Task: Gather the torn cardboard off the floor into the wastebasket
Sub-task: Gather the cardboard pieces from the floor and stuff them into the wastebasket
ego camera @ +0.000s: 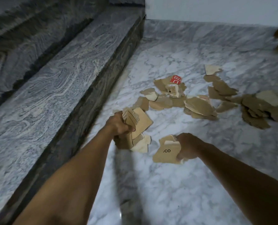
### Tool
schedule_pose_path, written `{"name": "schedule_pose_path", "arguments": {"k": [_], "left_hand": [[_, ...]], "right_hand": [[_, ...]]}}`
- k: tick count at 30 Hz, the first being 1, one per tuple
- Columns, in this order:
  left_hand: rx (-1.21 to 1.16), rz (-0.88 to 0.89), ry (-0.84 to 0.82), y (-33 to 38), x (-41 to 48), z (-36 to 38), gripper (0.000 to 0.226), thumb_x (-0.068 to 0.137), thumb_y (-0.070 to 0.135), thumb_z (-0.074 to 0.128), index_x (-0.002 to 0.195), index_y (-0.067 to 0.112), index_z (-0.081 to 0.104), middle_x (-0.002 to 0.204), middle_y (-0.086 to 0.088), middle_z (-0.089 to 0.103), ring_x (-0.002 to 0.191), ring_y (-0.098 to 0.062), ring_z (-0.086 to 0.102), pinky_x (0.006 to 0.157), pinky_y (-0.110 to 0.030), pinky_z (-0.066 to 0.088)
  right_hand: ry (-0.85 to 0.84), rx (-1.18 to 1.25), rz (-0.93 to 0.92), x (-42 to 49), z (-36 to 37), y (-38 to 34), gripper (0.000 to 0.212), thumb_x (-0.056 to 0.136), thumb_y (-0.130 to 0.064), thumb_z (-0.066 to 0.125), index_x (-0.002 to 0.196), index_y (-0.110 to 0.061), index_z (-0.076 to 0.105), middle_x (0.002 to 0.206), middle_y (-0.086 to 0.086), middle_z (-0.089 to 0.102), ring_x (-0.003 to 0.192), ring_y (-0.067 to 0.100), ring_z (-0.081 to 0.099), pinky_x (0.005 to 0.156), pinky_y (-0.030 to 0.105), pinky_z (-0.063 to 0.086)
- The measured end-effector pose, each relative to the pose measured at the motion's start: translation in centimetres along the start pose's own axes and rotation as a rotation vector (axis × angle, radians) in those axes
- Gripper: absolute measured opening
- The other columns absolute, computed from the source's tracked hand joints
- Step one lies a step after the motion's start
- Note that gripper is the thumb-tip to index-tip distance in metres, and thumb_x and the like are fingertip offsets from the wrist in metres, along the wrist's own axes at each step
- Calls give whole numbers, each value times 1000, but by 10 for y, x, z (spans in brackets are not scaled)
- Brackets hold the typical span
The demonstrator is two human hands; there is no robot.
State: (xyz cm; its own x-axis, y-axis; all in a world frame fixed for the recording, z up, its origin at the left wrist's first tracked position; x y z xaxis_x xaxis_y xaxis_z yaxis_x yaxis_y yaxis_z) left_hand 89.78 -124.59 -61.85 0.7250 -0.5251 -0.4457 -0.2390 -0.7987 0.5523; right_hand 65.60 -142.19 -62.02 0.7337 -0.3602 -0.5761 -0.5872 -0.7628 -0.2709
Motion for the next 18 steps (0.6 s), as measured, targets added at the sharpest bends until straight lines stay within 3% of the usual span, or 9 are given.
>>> {"name": "schedule_pose_path", "arguments": {"k": [2,5,8,10,12,15,18], "left_hand": [[29,-1,29,3,0,11,100,32,60,80,126,34,55,120,6,67,111,-22,61,96,-35,51],[-36,12,44,9,-6,12,85,50,42,88,127,29,55,119,5,65,111,-22,59,94,-29,48],[-204,35,17,6,-20,5,81,47,37,92,121,30,59,113,8,69,107,-18,64,93,-32,52],[-365,57,-7,5,-33,-8,66,57,21,93,115,21,63,103,4,72,95,-15,69,77,-25,58],[-457,39,28,-1,-46,-30,50,66,9,89,110,15,66,97,1,73,83,-10,69,58,-16,55],[-539,-15,132,-25,-54,-60,46,62,12,91,104,13,70,97,-5,75,83,-18,71,64,-25,56],[-485,-60,167,-51,-56,-67,48,60,9,91,103,13,70,96,-4,75,90,-22,71,75,-31,57]], "right_hand": [[14,-4,2,1,0,2,69,60,-25,91,123,-18,63,114,5,70,98,22,69,77,28,56],[23,20,21,-1,2,3,72,59,-26,92,124,-18,62,115,4,69,99,22,68,76,28,55],[-19,53,19,-5,1,4,69,60,-26,92,121,-18,62,111,2,69,94,19,67,73,27,55],[-76,166,24,-6,-3,7,65,59,-23,93,116,-19,62,100,-1,67,84,13,65,66,25,56],[-52,318,42,-3,-12,5,65,56,-23,95,112,-20,62,97,-5,68,85,10,64,69,24,56],[16,438,19,12,-24,-18,71,48,-24,97,112,-20,67,103,-2,74,90,12,69,79,33,60],[-46,363,-50,28,-14,-64,76,48,-24,97,117,-18,66,111,3,72,91,16,70,72,38,63]]}}
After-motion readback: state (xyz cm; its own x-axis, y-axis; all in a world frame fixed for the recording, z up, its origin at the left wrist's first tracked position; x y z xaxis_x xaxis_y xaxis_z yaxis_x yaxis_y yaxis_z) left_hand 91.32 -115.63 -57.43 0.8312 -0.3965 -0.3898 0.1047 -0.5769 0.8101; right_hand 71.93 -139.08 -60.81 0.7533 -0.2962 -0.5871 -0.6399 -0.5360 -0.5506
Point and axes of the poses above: each hand's wrist, its own x-axis towards the middle knuckle, its own z-axis out of the palm, y = z × x, the point moved 4 cm from there along x, towards the middle knuckle
